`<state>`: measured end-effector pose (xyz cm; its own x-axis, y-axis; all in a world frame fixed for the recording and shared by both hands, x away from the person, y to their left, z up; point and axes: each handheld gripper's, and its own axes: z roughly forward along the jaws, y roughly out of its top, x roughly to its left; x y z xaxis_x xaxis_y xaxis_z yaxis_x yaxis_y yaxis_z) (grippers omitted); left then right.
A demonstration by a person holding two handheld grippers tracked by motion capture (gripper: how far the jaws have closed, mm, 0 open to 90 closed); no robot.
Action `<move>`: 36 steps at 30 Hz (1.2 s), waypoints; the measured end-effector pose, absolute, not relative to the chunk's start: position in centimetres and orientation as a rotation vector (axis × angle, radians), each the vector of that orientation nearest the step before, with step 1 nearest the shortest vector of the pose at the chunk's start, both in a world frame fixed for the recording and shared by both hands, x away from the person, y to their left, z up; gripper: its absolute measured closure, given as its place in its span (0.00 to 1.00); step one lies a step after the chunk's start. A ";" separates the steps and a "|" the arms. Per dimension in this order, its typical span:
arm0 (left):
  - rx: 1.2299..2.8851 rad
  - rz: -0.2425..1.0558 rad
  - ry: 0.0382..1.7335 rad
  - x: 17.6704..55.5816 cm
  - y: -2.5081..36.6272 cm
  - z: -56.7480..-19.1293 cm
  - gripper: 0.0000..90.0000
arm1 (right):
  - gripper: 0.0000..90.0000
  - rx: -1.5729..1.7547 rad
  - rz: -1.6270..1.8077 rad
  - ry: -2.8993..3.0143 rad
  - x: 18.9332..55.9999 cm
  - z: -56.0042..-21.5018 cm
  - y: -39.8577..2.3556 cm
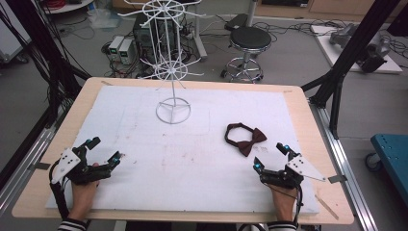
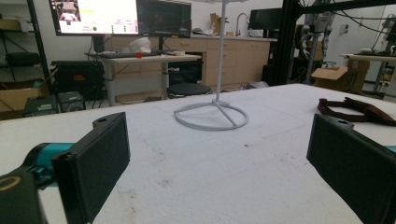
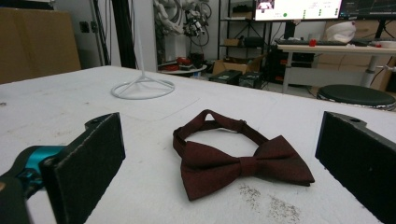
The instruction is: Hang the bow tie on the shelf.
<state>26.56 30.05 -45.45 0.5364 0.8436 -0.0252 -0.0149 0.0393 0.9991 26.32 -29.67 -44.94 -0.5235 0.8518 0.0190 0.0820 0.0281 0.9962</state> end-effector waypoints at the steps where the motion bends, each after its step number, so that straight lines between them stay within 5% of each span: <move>1: 1.382 0.773 0.783 26.6 30.0 -45.5 0.07 | 0.01 0.951 1.553 1.681 26.4 -44.8 -29.8; 36: 1.378 0.765 0.786 26.6 30.1 -45.5 0.07 | 0.01 0.704 1.361 2.190 32.8 -32.4 -30.1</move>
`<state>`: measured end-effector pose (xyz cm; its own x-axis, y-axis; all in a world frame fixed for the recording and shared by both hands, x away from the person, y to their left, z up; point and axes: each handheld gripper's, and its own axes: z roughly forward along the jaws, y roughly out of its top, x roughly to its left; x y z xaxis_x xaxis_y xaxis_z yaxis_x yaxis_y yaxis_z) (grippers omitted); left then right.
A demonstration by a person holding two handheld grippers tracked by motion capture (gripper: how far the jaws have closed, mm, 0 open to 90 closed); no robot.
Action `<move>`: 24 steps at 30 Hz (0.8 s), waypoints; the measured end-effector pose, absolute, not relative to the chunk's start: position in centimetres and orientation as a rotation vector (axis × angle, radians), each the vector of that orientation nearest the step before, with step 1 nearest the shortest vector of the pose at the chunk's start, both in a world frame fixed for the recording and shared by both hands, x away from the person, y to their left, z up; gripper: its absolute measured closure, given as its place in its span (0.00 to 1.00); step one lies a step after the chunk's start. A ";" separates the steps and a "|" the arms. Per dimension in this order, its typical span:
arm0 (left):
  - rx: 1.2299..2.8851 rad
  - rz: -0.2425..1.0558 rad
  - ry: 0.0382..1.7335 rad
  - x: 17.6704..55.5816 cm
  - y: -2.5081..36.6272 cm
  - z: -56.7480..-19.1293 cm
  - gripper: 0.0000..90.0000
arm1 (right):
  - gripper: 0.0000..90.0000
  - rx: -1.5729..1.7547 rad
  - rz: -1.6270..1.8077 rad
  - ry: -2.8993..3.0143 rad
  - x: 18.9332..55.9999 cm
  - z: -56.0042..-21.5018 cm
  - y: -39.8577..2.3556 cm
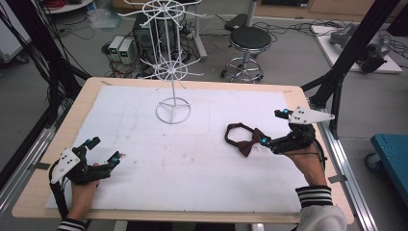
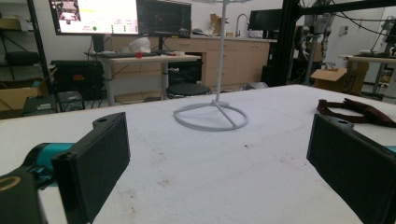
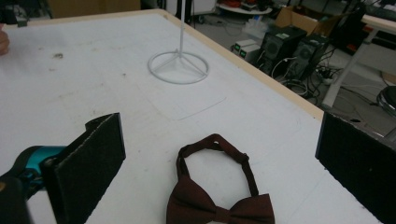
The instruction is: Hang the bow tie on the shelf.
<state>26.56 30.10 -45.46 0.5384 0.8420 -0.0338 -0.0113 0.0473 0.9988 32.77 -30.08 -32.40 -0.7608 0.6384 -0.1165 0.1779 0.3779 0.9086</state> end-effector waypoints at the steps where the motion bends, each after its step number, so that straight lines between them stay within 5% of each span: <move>1: 1.377 0.767 0.786 26.6 30.1 -45.5 0.07 | 0.01 0.704 1.361 2.190 32.8 -32.4 -30.1; 24: 1.377 0.768 0.785 26.6 30.1 -45.5 0.07 | 0.01 0.380 0.984 2.657 38.1 -32.6 -27.6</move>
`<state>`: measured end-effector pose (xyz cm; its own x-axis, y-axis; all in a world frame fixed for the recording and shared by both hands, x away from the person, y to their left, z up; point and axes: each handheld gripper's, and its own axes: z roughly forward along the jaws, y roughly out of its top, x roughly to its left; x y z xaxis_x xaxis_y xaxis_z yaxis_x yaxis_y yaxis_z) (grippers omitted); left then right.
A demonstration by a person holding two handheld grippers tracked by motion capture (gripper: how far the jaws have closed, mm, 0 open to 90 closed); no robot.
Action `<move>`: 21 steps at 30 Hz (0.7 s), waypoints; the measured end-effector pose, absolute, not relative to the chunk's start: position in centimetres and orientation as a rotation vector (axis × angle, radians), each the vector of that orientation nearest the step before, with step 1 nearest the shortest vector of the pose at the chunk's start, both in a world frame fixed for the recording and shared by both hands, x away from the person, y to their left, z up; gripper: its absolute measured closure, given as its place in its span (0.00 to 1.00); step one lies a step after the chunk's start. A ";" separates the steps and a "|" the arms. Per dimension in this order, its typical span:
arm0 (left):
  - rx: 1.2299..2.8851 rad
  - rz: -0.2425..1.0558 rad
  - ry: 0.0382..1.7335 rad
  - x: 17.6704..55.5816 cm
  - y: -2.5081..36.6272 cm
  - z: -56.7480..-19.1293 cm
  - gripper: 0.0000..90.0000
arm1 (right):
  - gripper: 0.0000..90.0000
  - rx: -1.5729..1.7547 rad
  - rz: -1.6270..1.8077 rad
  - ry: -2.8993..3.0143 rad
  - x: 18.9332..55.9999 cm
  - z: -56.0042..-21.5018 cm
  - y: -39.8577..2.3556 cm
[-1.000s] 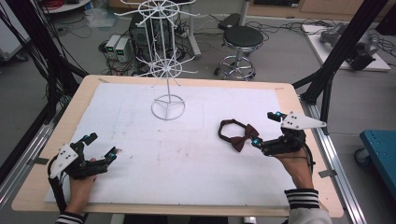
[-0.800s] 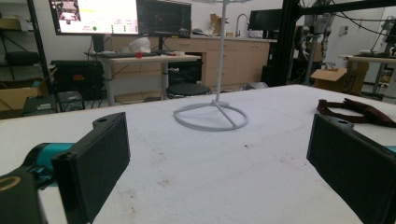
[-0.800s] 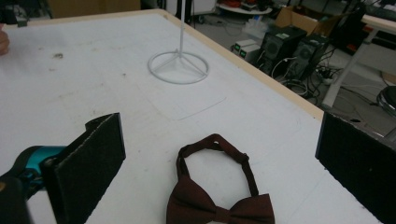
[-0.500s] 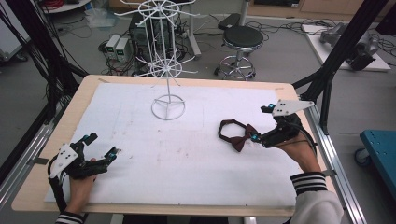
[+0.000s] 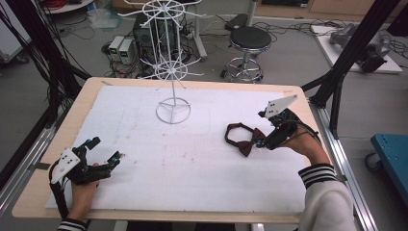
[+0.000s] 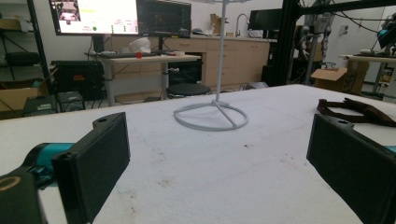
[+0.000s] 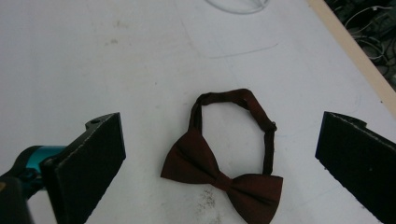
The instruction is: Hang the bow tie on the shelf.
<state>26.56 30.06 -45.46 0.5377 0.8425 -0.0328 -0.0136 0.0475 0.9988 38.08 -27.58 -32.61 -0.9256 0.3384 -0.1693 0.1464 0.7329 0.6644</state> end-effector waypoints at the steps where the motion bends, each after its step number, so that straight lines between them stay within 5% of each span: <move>1: 1.377 0.768 0.784 26.6 30.1 -45.5 0.07 | 0.01 0.380 0.984 2.657 38.1 -32.6 -27.6; 21: 1.380 0.772 0.782 26.6 30.1 -45.5 0.07 | 0.01 0.134 0.694 2.849 41.3 -35.6 -25.9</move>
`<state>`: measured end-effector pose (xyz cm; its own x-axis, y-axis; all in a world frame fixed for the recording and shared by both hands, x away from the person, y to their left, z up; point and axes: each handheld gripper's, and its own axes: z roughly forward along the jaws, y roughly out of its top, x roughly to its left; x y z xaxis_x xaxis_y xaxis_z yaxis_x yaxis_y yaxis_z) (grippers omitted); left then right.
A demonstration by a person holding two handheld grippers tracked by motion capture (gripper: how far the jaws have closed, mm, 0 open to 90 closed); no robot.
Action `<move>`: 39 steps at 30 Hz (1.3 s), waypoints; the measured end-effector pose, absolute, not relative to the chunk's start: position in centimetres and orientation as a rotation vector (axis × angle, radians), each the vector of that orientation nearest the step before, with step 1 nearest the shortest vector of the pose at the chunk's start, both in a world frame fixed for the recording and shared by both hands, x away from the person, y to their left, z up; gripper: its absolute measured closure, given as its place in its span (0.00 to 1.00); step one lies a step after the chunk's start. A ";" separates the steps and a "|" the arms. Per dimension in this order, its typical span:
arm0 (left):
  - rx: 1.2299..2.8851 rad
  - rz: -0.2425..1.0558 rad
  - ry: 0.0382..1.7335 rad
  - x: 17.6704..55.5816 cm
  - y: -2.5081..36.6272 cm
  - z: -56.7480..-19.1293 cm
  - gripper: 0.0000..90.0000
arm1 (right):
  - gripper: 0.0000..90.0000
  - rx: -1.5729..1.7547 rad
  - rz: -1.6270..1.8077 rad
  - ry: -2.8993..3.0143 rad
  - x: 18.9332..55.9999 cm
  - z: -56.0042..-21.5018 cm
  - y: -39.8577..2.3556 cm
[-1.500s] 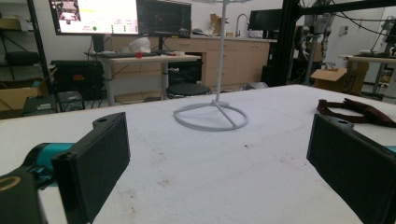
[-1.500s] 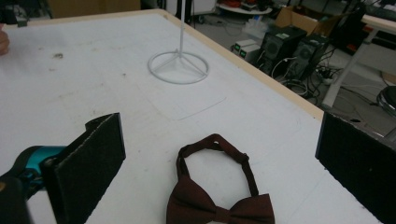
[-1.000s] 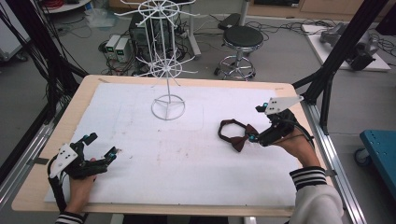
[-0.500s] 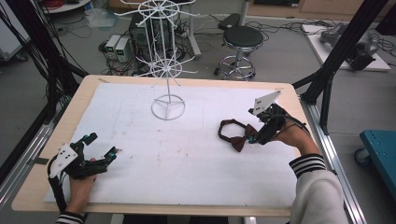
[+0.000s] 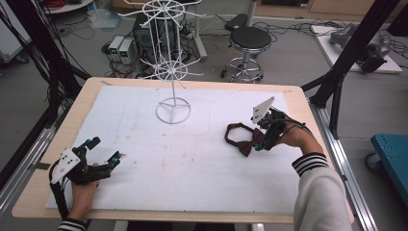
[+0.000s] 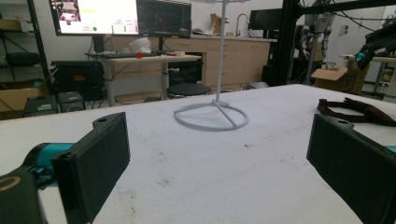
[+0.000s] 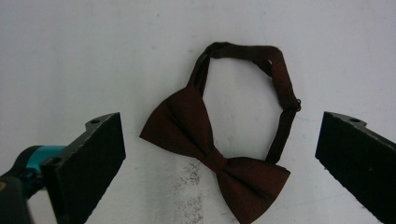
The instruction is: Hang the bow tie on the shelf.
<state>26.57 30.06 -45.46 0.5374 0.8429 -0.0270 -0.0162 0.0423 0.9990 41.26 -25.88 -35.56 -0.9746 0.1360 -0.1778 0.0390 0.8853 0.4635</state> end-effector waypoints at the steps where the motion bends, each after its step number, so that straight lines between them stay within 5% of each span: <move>1: 1.380 0.772 0.782 26.6 30.1 -45.5 0.07 | 0.01 0.134 0.694 2.849 41.3 -35.6 -25.9; 21: 1.382 0.774 0.782 26.5 30.1 -45.5 0.07 | 0.06 0.060 0.476 2.969 42.7 -39.0 -24.7; 39: 1.381 0.774 0.781 26.5 30.1 -45.5 0.07 | 0.42 -0.090 0.272 3.002 42.8 -40.1 -24.1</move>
